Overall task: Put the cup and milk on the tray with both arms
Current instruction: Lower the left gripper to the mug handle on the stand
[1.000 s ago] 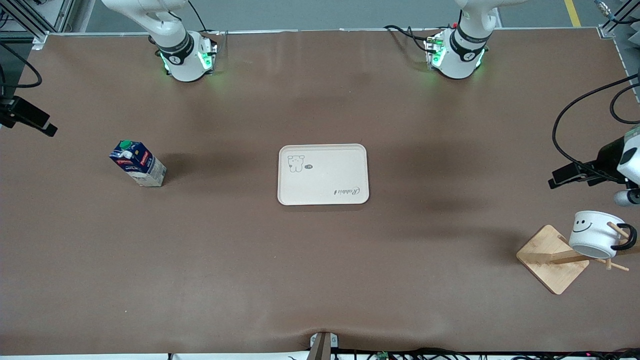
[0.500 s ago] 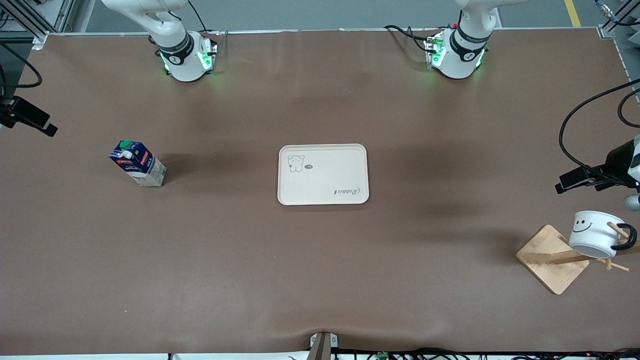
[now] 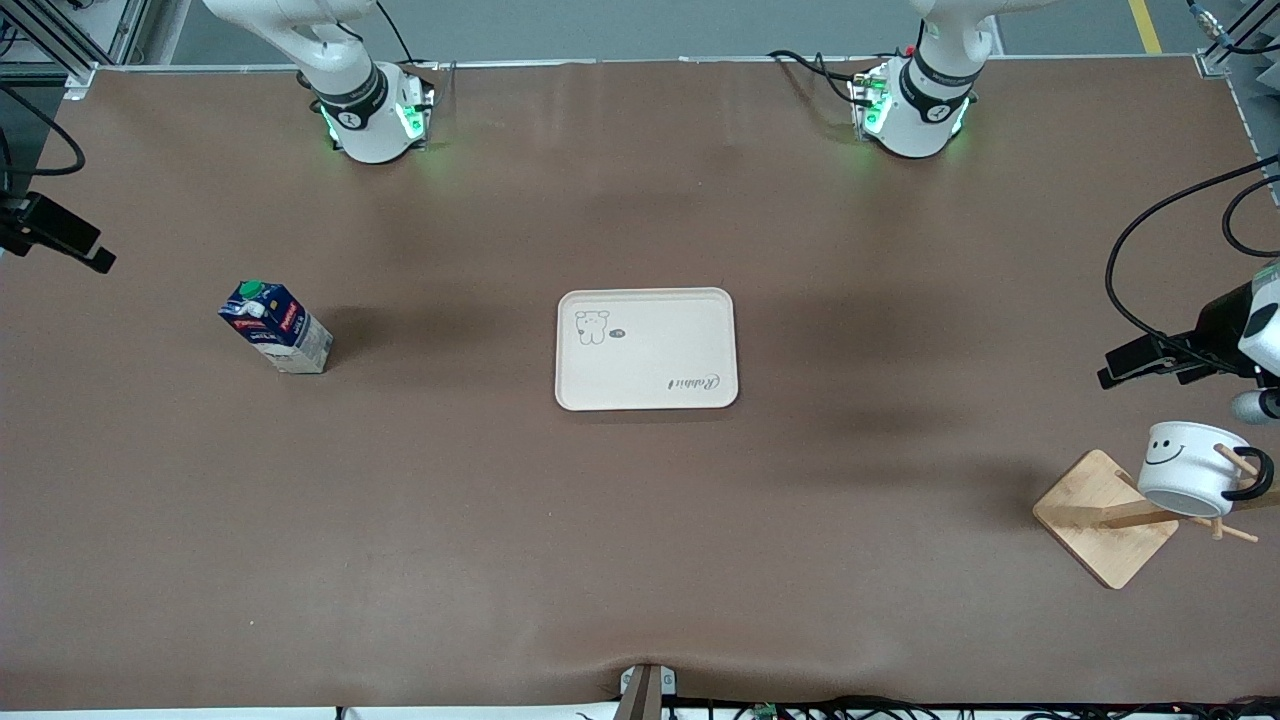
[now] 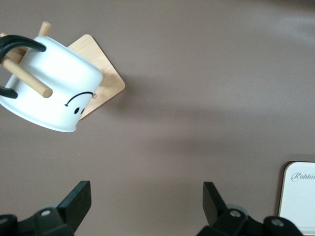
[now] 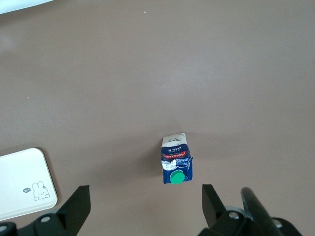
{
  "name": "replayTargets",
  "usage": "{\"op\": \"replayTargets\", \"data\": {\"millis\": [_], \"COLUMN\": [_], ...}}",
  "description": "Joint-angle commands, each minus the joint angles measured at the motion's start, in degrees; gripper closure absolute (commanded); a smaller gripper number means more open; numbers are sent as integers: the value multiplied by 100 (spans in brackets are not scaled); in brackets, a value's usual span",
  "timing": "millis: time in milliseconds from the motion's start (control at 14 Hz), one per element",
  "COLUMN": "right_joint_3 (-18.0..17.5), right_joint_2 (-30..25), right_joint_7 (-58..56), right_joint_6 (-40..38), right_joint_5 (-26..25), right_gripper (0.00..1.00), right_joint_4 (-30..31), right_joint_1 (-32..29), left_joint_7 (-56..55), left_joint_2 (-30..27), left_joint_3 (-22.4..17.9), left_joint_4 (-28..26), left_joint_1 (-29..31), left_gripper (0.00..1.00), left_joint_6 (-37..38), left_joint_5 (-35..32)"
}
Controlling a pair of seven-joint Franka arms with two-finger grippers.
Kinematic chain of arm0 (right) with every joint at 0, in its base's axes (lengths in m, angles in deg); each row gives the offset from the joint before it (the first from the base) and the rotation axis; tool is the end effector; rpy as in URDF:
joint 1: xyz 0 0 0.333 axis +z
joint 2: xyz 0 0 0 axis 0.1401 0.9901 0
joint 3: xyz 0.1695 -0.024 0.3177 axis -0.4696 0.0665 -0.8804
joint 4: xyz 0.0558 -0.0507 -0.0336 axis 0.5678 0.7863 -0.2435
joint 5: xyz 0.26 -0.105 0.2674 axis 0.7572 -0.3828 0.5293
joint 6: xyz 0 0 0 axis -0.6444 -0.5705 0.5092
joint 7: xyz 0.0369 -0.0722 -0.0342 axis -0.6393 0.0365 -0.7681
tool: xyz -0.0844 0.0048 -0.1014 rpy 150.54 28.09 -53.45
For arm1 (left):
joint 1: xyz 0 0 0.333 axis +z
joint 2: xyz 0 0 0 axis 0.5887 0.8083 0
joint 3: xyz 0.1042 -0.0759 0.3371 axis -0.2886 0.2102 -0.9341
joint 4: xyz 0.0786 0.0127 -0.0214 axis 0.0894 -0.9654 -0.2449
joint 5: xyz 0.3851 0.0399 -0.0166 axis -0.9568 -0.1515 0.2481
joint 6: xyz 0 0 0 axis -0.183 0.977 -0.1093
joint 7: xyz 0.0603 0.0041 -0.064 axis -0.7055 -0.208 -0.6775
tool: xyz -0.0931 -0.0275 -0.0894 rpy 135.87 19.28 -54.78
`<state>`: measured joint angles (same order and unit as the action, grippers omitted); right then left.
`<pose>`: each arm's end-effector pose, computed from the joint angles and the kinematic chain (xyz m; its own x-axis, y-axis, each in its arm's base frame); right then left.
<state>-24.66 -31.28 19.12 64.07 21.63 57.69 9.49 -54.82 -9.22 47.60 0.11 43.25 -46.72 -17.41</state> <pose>0.5292 -0.0430 0.6726 0.9701 -0.2398 0.0375 -0.2385 -0.9704 -0.0369 0.6361 0.0294 0.5533 0.9960 0.0691 0.0568 0.0645 -0.9948 0.0788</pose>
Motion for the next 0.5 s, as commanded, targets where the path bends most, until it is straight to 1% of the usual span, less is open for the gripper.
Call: {"op": "replayTargets", "data": {"millis": [0, 286, 429], "right_joint_3": [-8, -17, -17], "right_joint_2": [59, 68, 68], "right_joint_7": [-22, 4, 4], "right_joint_6": [-10, -10, -10], "right_joint_5": [7, -2, -2], "right_gripper": [0, 0, 0], "right_joint_4": [-33, -25, -25], "right_joint_1": [6, 6, -3], "left_joint_7": [-40, -49, 73], "left_joint_2": [-54, -107, -28], "left_joint_3": [9, -26, -18], "left_joint_4": [92, 136, 346], "left_joint_1": [-7, 28, 54], "left_gripper": [0, 0, 0], "left_joint_6": [34, 52, 25], "left_joint_5": [24, 7, -194]}}
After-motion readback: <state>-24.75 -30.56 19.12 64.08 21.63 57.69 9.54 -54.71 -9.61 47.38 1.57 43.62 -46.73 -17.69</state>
